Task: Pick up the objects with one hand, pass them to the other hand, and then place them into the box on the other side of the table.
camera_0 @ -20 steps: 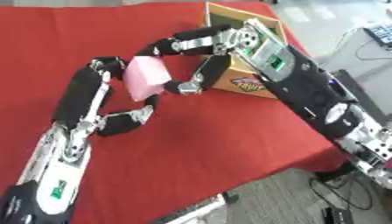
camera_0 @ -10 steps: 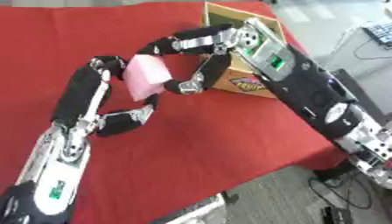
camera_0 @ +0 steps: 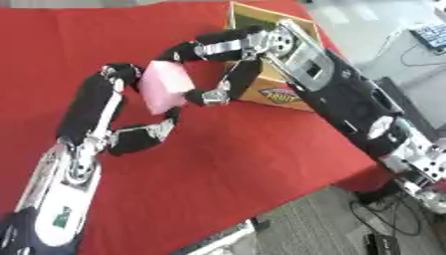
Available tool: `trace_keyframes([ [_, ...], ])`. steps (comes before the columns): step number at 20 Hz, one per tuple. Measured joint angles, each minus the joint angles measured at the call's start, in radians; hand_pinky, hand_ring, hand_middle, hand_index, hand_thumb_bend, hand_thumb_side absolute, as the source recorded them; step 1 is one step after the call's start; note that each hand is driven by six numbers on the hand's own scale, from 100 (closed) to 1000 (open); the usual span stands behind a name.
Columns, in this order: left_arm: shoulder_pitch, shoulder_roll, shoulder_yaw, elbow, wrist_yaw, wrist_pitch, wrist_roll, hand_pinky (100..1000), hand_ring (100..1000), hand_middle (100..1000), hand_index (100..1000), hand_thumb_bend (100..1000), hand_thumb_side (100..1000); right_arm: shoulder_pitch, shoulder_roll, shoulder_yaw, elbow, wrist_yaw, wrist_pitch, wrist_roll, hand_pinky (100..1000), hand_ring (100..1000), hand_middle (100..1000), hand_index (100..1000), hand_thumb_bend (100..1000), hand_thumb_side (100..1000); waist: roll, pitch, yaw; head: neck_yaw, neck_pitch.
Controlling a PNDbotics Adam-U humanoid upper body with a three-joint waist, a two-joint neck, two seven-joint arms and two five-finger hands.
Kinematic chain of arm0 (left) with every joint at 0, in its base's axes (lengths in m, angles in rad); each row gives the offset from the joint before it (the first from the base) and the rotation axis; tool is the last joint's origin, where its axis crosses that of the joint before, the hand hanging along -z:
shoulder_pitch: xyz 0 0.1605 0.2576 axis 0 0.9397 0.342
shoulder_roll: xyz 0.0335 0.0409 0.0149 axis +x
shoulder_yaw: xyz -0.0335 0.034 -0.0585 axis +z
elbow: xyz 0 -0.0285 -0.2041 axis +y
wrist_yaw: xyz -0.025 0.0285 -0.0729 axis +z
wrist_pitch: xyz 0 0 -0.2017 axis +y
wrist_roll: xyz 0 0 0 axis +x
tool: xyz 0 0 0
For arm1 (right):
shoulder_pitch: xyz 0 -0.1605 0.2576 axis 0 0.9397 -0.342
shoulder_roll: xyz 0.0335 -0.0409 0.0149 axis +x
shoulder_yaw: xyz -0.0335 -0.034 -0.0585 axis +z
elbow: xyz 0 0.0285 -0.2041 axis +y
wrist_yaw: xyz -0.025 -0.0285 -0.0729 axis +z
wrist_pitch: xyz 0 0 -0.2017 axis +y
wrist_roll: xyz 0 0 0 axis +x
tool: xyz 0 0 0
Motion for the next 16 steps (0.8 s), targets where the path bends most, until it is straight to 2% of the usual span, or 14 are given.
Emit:
trace_keyframes([
  [6,0.0,0.003,-0.002,-0.002,0.016,-0.004,-0.009,684,528,442,585,100,295,0.0,0.0,0.0,0.0,-0.002,-0.004,0.012,1000,1000,950,1000,100,497,-0.001,0.0,-0.002,-0.003,0.0],
  [12,0.0,0.006,-0.003,-0.007,0.02,-0.009,-0.015,684,530,443,588,100,290,0.0,0.0,-0.001,0.0,-0.002,-0.008,0.018,1000,1000,935,1000,100,467,-0.002,0.0,-0.002,-0.009,0.0],
  [16,0.0,0.007,-0.008,-0.019,0.021,-0.011,-0.016,684,530,443,589,100,289,0.0,0.0,-0.001,0.001,-0.002,-0.009,0.018,989,1000,889,1000,100,440,-0.003,0.0,-0.002,-0.011,0.0],
])
